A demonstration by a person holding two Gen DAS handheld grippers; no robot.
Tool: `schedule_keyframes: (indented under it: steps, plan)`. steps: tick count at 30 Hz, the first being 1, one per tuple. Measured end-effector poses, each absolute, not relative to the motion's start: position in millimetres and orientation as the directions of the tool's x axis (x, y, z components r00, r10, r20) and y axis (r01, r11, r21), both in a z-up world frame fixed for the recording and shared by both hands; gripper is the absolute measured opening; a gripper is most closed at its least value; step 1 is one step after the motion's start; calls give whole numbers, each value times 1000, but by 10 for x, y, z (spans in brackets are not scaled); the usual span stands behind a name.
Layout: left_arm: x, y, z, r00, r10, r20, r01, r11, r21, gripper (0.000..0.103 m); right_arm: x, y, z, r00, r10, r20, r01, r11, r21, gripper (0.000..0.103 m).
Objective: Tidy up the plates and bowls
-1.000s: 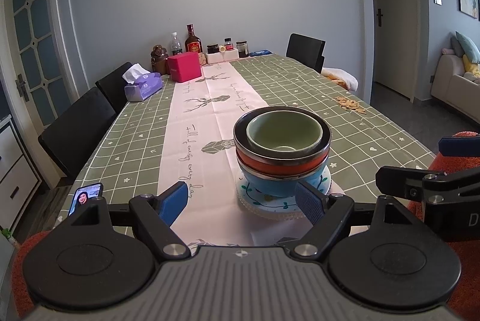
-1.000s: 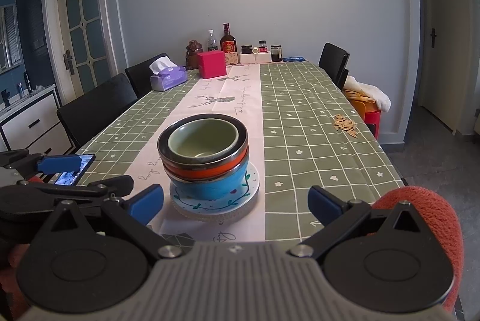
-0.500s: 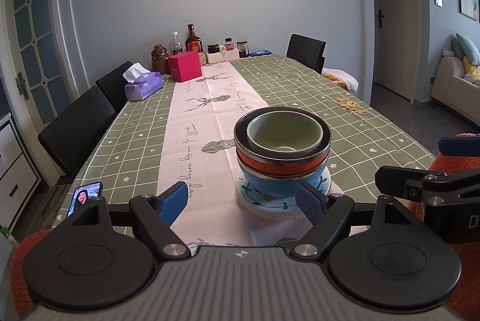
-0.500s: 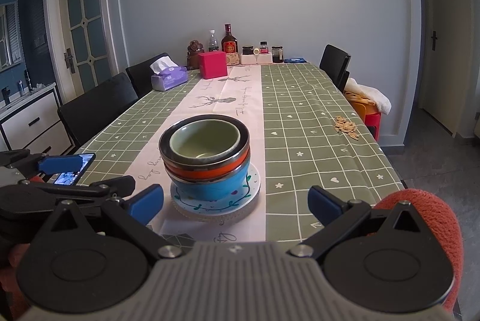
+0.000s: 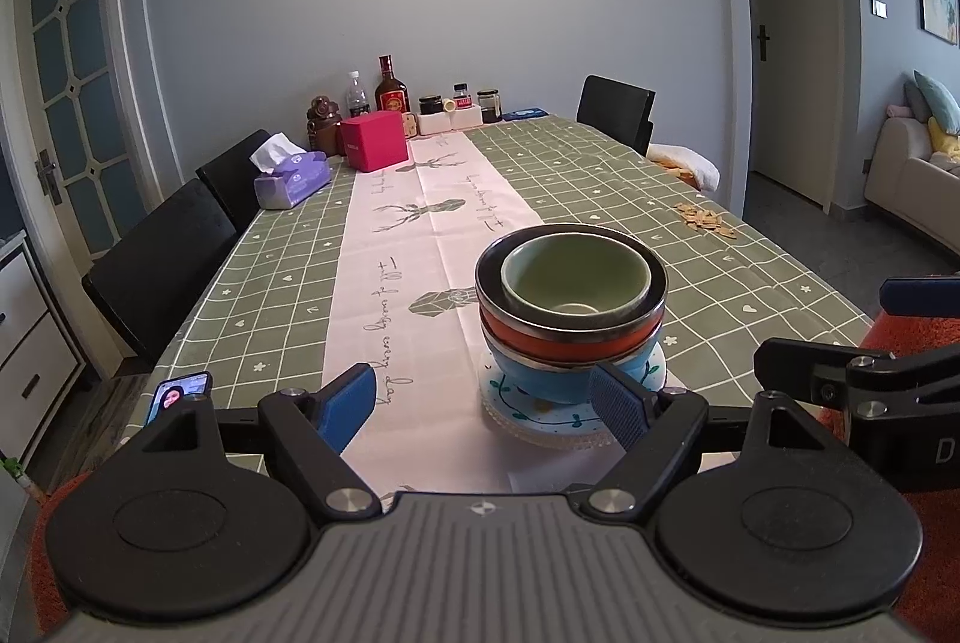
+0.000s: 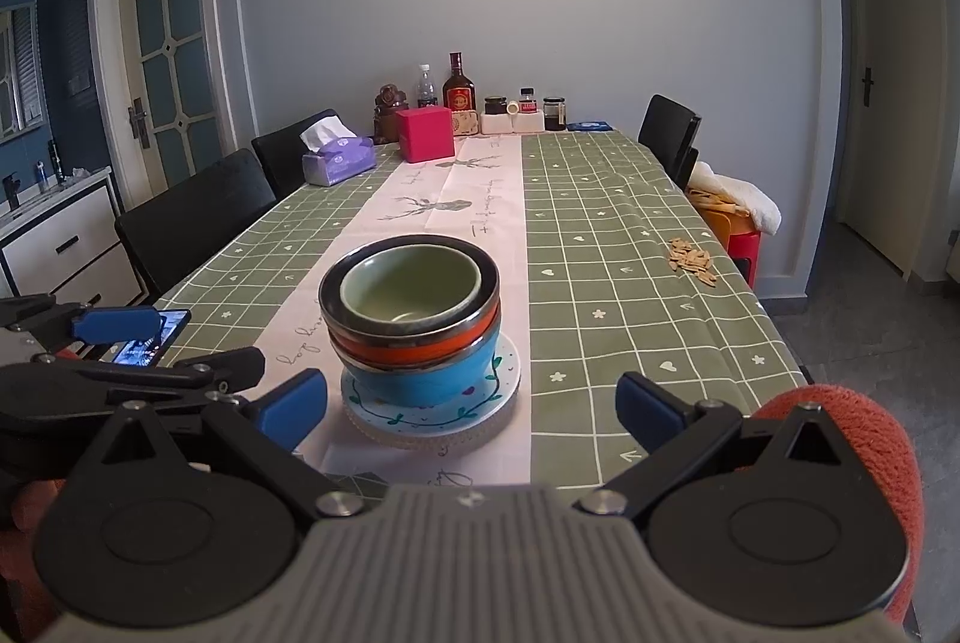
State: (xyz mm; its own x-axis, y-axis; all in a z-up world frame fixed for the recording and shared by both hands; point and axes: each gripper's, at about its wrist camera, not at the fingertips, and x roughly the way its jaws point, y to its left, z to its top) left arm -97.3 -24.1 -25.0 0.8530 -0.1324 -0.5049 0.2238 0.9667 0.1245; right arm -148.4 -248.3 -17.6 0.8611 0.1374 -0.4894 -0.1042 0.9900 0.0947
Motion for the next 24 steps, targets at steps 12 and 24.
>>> schedule_keyframes:
  steps: [12, 24]
  plan:
    - [-1005, -221, -223, 858, -136, -496, 224, 967, 122, 95, -1491, -2468, -156, 864, 137, -485, -106, 990, 91, 100]
    - [-1005, -212, -218, 858, -135, -495, 222, 968, 121, 95, -1495, -2467, -156, 864, 135, -485, -104, 990, 91, 100]
